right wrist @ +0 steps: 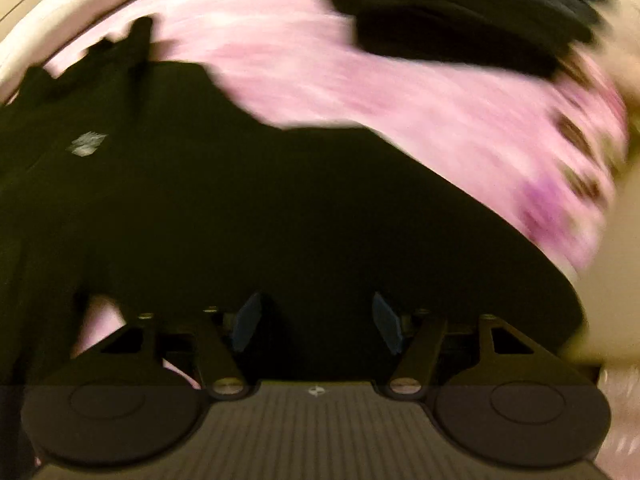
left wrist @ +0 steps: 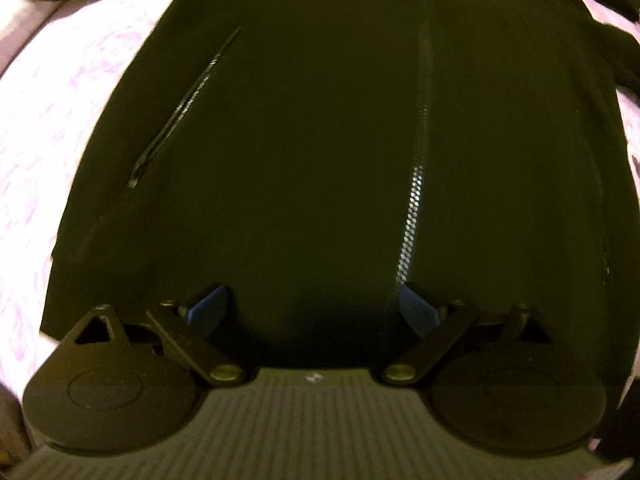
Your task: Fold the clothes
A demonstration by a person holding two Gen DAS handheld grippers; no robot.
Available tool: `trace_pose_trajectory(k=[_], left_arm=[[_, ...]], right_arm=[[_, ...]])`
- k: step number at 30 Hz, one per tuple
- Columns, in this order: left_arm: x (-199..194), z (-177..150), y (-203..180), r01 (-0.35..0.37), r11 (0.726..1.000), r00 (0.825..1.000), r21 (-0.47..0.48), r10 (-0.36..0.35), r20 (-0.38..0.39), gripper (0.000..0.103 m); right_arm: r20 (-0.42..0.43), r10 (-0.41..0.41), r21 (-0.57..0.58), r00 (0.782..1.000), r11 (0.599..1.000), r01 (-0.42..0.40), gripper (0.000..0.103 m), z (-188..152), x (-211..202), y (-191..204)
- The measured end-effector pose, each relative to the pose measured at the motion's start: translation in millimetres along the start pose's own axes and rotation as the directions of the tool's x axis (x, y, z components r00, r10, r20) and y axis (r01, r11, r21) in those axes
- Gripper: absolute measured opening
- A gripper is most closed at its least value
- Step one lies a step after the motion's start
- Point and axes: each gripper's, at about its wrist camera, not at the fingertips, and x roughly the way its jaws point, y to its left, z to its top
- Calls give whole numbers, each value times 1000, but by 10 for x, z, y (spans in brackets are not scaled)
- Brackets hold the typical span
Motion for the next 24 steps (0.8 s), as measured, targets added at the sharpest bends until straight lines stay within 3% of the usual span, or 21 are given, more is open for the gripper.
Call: trace_pose_trajectory(k=[2,8,12,15,20,24], left_arm=[[-94,-76,-10,3,1000,1000,-10,-3,18,91],[-298,-366,-108,17,998,997,66,-23,79,91],[-286,-607,-187,33,996,994,89,-42,104,91],[-550,-865,-61,46,997,986,59,-55,160,91],[-1191,-1281,267,7,999,967,34,-15,256,93],[-1610,-1580,473,-36,999,957,-24,42,287,96]], right_arm=[[-1,-44,58,999,997,44,62,-120,-118,-179],[82,-15,139,997,990,3,65,-434,-658,-119],[139,78,82,987,993,-89,70,-697,-1001,500],[135,160,27,978,986,-165,70,-1075,-1261,1020],[28,282,-44,959,959,-281,70,-1710,-1716,1875],[-48,327,-117,944,937,-330,76,-2020,-2105,2375]])
